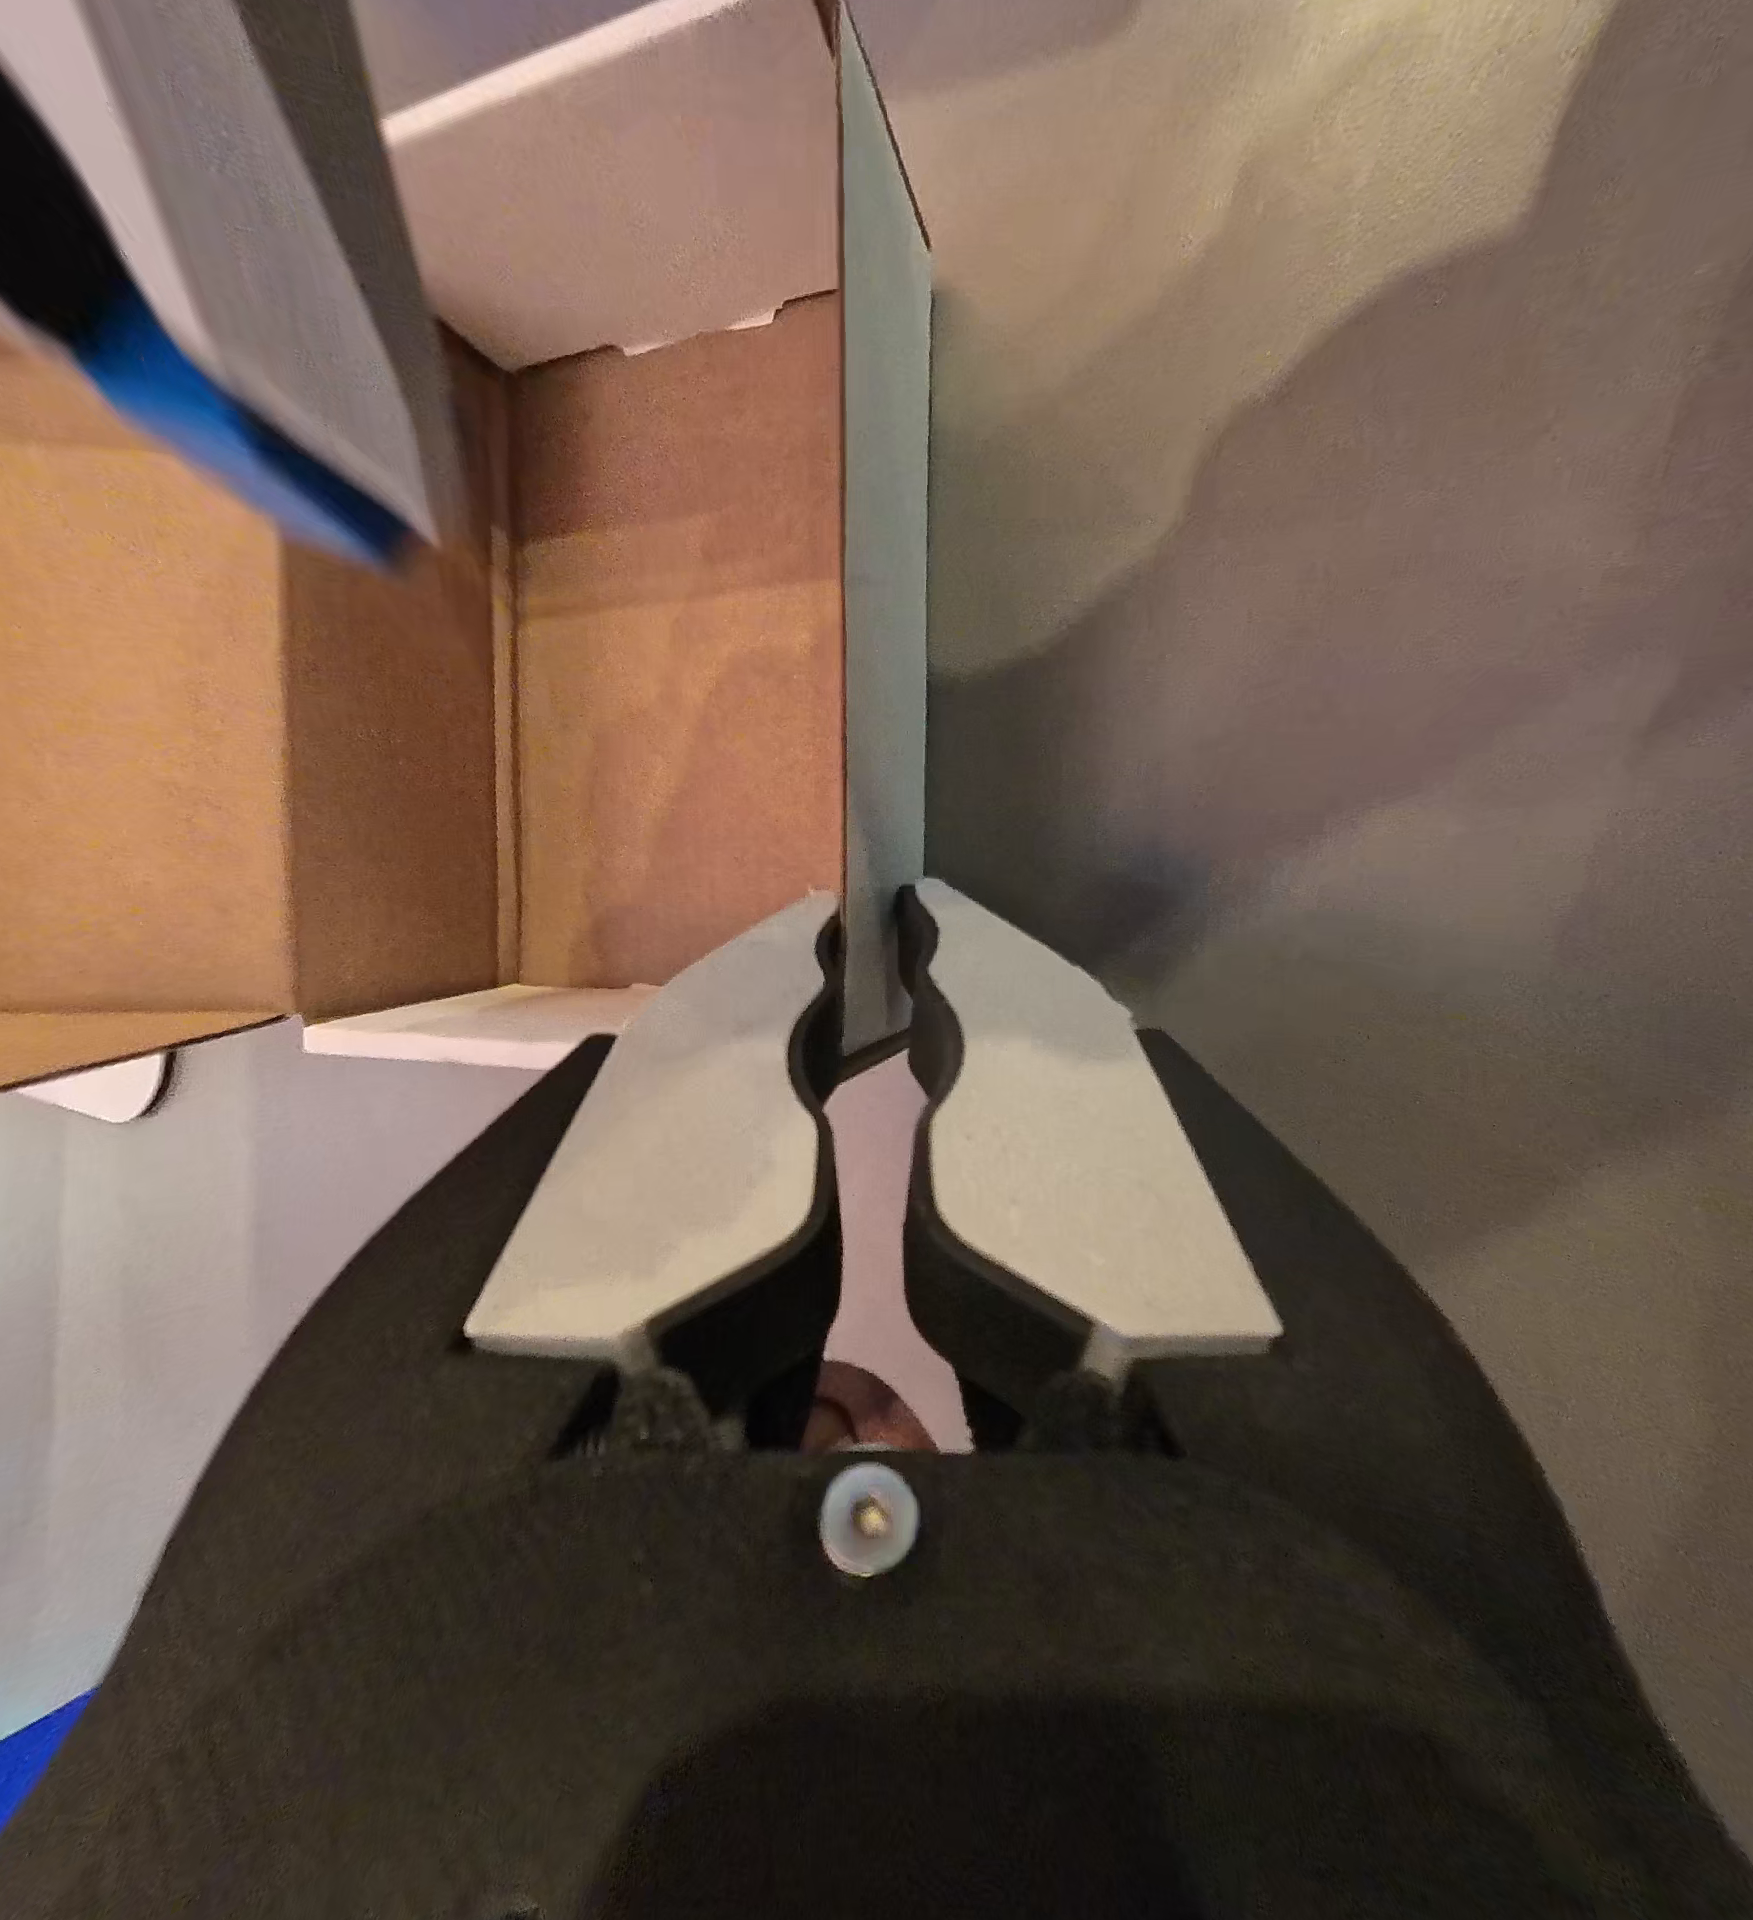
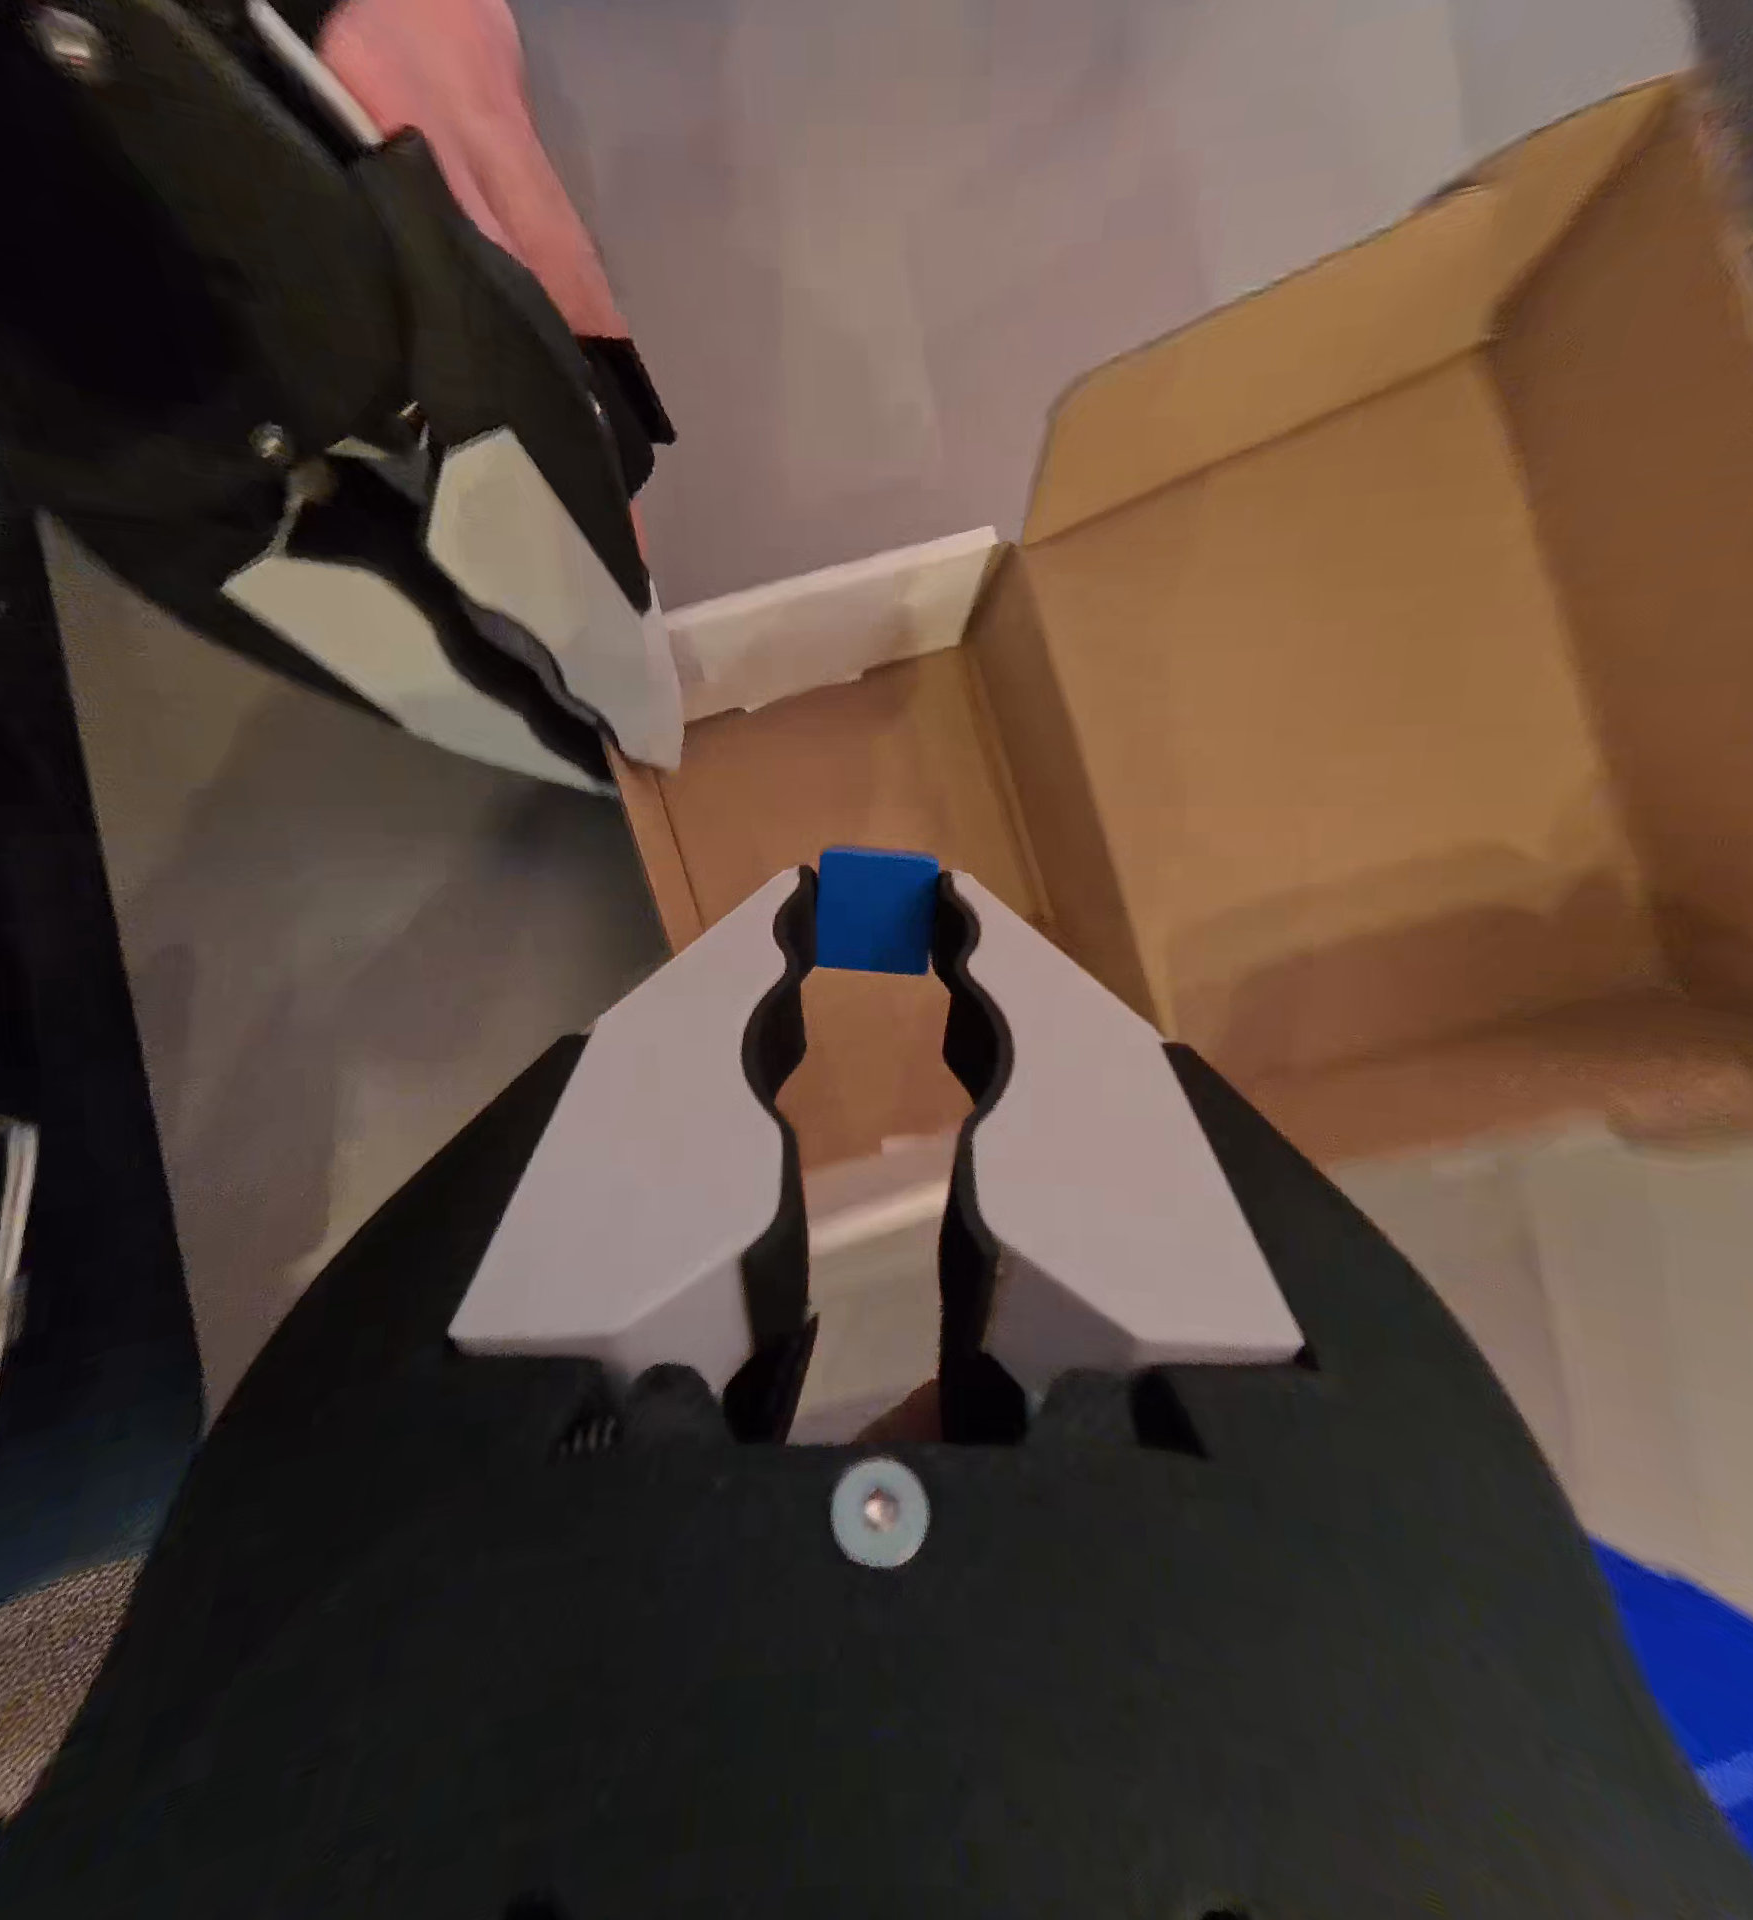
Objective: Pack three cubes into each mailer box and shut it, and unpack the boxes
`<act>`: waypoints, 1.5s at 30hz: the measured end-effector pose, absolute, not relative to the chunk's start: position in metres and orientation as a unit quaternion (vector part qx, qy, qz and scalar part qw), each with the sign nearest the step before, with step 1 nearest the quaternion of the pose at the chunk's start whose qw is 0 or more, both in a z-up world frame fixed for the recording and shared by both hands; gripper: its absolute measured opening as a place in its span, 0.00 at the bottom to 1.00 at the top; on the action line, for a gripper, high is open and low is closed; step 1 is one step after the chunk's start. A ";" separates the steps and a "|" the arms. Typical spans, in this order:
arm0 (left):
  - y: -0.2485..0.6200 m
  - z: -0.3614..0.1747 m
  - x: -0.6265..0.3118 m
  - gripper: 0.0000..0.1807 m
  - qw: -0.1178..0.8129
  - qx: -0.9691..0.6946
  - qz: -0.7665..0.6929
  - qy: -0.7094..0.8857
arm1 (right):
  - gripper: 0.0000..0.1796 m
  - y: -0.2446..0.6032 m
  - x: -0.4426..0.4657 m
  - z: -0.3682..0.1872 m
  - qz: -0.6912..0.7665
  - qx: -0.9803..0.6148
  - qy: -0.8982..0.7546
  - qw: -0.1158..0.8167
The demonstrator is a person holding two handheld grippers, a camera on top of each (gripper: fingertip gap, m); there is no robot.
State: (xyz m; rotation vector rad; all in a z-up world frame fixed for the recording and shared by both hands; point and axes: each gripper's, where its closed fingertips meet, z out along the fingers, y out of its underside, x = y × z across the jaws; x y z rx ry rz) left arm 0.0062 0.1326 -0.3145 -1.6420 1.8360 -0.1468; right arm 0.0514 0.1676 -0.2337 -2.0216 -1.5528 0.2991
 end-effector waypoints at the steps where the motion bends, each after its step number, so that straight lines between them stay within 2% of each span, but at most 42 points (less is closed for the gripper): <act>1: 0.133 -0.315 0.006 0.04 0.327 -0.631 -0.061 0.700 | 0.11 0.166 0.065 -0.220 0.109 -0.757 -0.573 0.295; 8: 0.134 -0.315 0.003 0.03 0.308 -0.652 -0.085 0.687 | 0.11 0.153 0.215 -0.155 0.032 -0.788 -0.524 0.322; 11: 0.134 -0.315 0.003 0.03 0.301 -0.656 -0.091 0.686 | 0.11 0.140 0.284 -0.162 -0.025 -0.806 -0.520 0.282; 16: 0.134 -0.315 0.003 0.03 0.296 -0.660 -0.096 0.684 | 0.11 0.115 0.373 -0.207 -0.097 -0.836 -0.514 0.167; 26: 0.134 -0.315 0.003 0.03 0.293 -0.659 -0.096 0.686 | 0.11 0.093 0.407 -0.287 -0.093 -0.828 -0.551 0.046; 40: 0.134 -0.315 0.002 0.03 0.294 -0.657 -0.096 0.688 | 0.12 0.090 0.419 -0.323 -0.083 -0.817 -0.569 -0.028; 45: 0.134 -0.315 0.002 0.03 0.293 -0.657 -0.095 0.688 | 0.16 0.092 0.421 -0.316 -0.089 -0.822 -0.562 -0.020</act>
